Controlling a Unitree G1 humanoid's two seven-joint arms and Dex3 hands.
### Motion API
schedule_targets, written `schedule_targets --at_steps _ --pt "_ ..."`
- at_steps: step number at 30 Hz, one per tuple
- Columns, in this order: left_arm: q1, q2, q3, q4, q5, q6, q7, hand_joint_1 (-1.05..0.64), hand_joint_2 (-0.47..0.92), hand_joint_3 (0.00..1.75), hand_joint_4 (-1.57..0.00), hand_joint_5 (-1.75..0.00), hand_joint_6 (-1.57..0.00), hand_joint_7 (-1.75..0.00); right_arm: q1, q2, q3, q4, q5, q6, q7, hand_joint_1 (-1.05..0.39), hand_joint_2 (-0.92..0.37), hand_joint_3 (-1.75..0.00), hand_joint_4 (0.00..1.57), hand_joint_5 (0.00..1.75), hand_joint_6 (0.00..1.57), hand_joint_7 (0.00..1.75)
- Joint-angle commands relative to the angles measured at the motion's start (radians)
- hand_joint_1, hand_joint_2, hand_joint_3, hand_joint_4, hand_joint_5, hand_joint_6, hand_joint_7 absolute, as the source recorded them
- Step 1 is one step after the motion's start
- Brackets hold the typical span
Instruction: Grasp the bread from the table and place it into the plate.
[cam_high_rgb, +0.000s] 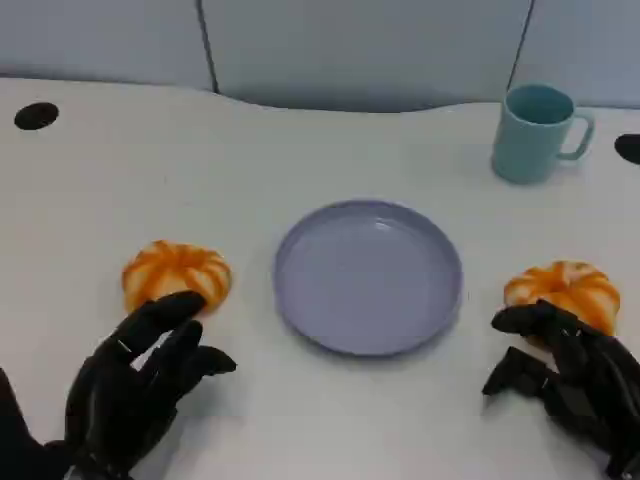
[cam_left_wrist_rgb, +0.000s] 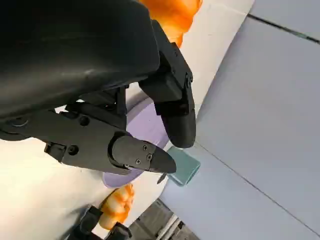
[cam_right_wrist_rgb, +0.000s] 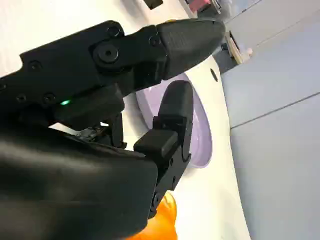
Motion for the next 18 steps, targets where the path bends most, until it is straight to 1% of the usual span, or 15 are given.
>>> schedule_targets --at_steps 1,18 --pt "-0.001 0.009 0.003 0.004 0.004 -0.014 -0.009 -0.33 0.92 0.03 -0.6 -1.5 -0.69 -0.92 0.012 -0.012 -0.002 0.006 -0.007 0.019 -0.01 -0.45 -0.92 -0.19 0.64 1.45 0.66 0.99" --pt "-0.001 0.009 0.003 0.005 0.004 -0.014 -0.01 -0.33 0.92 0.03 -0.6 -1.5 -0.68 -0.93 0.012 -0.011 -0.002 0.005 -0.008 0.021 -0.01 -0.45 -0.92 -0.19 0.64 1.44 0.66 0.98"
